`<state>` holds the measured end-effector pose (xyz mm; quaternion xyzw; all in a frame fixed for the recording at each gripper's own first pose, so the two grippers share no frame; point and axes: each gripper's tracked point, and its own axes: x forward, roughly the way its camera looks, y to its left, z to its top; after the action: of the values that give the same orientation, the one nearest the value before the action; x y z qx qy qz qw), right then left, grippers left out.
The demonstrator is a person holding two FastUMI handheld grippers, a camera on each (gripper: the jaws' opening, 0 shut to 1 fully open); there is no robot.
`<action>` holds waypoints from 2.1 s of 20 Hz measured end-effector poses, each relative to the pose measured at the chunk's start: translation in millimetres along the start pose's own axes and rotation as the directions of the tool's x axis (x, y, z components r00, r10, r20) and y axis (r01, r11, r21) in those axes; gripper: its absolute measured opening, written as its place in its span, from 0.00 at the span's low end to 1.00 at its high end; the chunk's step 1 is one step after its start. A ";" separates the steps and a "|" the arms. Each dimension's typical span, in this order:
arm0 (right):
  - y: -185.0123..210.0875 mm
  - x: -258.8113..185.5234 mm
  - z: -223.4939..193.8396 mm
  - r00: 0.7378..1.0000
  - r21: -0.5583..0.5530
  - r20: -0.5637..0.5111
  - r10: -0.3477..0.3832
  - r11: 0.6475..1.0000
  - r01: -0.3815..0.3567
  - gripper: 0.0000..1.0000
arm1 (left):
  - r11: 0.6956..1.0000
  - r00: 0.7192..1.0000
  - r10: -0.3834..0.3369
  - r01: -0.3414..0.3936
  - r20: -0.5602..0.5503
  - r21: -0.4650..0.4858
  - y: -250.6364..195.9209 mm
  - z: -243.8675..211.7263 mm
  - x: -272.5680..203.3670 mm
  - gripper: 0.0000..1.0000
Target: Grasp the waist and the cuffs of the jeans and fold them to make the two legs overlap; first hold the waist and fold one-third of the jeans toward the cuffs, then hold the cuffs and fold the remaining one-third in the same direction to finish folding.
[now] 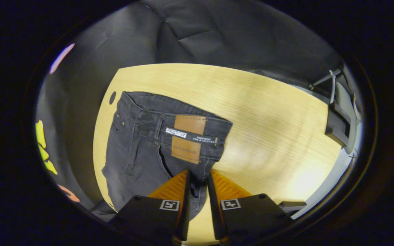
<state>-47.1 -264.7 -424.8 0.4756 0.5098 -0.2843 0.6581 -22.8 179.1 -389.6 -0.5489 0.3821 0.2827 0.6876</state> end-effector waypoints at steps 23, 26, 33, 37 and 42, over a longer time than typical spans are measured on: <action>152.8 -114.1 26.8 0.970 0.052 0.001 0.243 0.969 -0.242 0.02 | 0.995 0.986 -0.091 0.085 -0.141 -0.048 -139.7 27.7 -60.9 0.04; 186.3 -103.3 44.1 0.969 0.062 -0.008 0.249 0.967 -0.248 0.02 | 0.997 0.985 -0.082 0.080 -0.153 -0.022 -169.7 39.2 -41.2 0.04; 237.8 -28.3 76.7 0.966 0.038 -0.014 0.258 0.966 -0.257 0.02 | 0.991 0.978 -0.094 0.109 -0.187 0.072 -211.0 50.5 38.7 0.04; 243.3 20.2 84.1 0.966 0.051 -0.030 0.255 0.966 -0.254 0.02 | 0.990 0.980 -0.059 0.082 -0.192 0.112 -211.6 46.6 88.1 0.04; 242.5 59.3 85.5 0.980 -0.028 -0.033 0.198 0.980 -0.199 0.02 | 0.984 0.979 0.023 0.014 -0.201 0.180 -204.0 31.2 120.3 0.04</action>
<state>214.4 -242.8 -396.8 0.5180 0.4740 -0.2022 0.6827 214.7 157.2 -376.9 -0.5094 0.4752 0.1915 0.6914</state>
